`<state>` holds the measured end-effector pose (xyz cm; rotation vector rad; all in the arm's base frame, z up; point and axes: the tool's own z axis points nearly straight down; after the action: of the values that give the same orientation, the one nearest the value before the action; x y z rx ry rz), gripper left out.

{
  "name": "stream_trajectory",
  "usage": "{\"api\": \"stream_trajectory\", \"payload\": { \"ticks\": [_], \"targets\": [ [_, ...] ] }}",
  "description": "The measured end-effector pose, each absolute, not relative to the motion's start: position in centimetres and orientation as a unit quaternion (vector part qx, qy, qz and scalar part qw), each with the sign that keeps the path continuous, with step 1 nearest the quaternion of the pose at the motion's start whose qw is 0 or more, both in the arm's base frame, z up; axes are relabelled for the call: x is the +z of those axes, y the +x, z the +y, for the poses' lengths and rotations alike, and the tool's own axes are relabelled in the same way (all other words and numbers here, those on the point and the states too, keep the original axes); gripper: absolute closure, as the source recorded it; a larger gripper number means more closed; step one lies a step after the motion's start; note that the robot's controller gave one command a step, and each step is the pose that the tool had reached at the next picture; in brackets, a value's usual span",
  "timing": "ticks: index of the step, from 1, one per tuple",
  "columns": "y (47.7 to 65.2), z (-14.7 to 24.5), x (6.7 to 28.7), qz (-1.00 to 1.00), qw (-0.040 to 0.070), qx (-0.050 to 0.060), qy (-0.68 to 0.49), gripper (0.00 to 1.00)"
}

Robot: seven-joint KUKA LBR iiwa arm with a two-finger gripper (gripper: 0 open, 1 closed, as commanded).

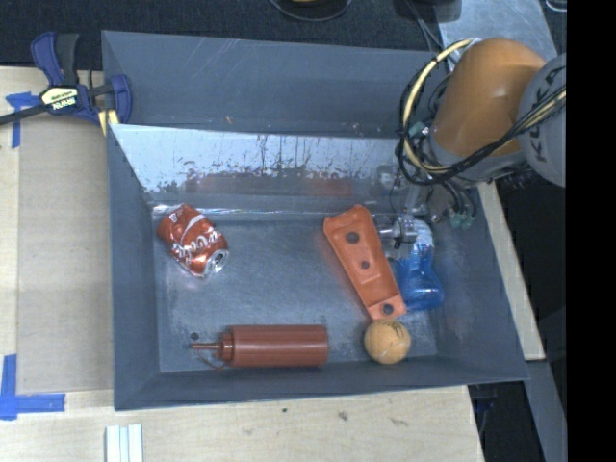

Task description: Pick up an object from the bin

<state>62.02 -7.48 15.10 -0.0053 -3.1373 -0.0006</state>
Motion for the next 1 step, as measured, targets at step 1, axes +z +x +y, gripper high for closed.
{"api": "stream_trajectory", "payload": {
  "ticks": [1],
  "targets": [
    [62.20, -7.45, 15.63, -1.000, -0.002, 0.000, -0.001, 0.00]
  ]
}}
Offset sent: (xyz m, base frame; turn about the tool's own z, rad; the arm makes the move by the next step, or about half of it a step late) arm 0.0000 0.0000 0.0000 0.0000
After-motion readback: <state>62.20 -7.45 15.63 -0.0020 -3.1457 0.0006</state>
